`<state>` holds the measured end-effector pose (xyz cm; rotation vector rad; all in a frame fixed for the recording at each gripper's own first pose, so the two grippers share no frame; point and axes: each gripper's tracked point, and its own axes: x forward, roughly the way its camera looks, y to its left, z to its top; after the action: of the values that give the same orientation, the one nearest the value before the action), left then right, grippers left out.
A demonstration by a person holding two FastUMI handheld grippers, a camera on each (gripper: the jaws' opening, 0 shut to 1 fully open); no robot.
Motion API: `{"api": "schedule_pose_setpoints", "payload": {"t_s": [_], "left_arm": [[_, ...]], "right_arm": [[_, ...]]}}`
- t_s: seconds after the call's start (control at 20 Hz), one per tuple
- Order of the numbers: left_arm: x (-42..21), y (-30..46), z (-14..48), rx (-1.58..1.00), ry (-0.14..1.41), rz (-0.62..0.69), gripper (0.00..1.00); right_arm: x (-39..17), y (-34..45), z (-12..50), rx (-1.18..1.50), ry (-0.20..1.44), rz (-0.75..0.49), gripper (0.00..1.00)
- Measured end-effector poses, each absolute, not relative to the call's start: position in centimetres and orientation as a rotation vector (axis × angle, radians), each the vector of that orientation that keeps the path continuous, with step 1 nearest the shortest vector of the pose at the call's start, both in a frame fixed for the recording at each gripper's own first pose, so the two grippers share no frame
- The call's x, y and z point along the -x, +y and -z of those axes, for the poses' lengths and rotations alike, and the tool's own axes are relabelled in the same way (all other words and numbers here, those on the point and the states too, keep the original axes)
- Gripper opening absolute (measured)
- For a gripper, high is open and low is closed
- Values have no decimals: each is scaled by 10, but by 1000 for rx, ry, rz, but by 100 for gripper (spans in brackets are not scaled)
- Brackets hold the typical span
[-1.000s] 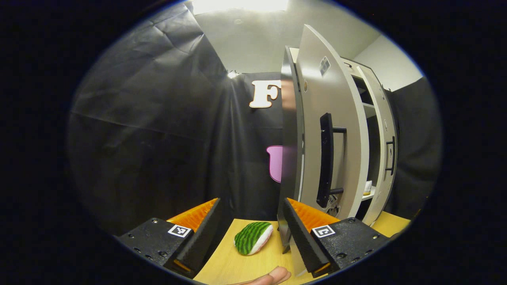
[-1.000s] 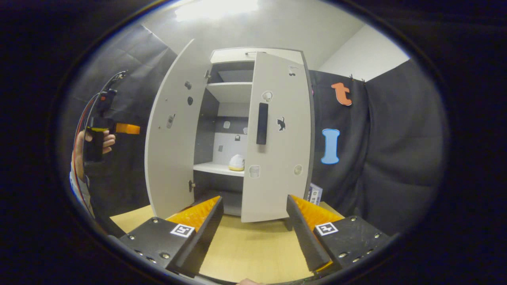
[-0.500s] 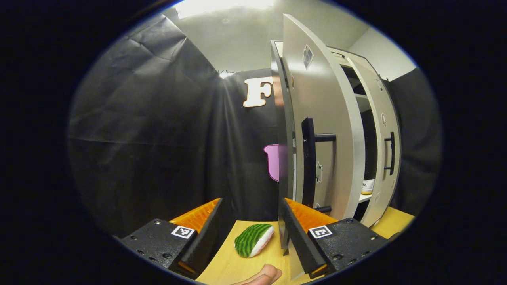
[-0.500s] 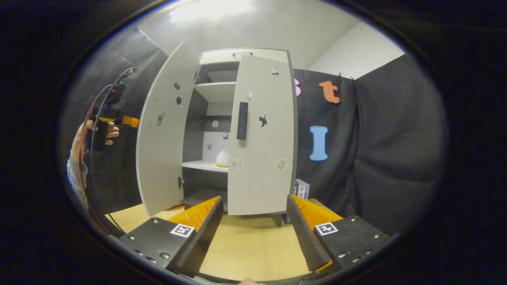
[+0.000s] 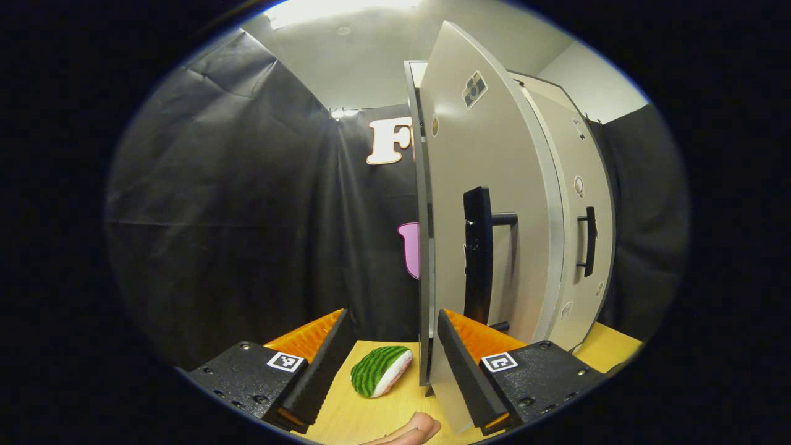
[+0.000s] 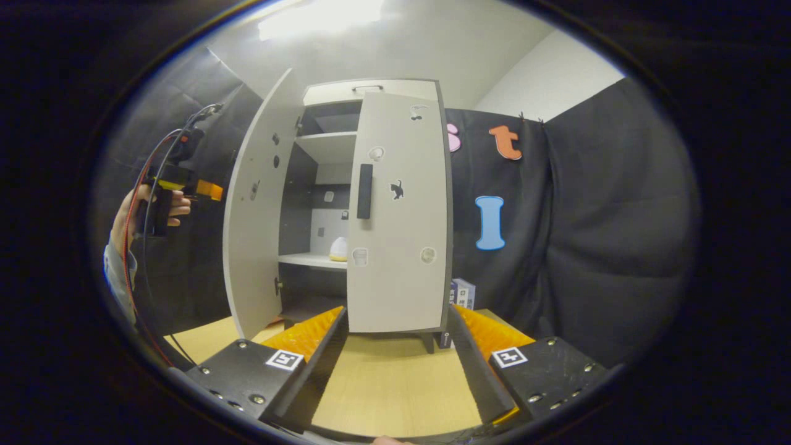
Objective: Grab one shoe with the right hand and put it into the shoe cabinet, grab the other shoe with the left hand and put it into the shoe cabinet; then close the right door with the right hand and the left door with the left hand.
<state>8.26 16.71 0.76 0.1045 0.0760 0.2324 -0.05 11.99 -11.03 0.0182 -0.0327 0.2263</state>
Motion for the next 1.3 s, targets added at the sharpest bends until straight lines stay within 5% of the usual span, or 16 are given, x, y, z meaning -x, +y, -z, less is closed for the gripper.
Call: {"api": "schedule_pose_setpoints", "payload": {"t_s": [0.95,1.3], "left_arm": [[-128,87,2,-32,58,-125,90],[-153,18,36,27,122,23,92]], "right_arm": [[-10,96,135,-102,10,-182,93],[-11,101,123,-98,19,-157,95]]}}
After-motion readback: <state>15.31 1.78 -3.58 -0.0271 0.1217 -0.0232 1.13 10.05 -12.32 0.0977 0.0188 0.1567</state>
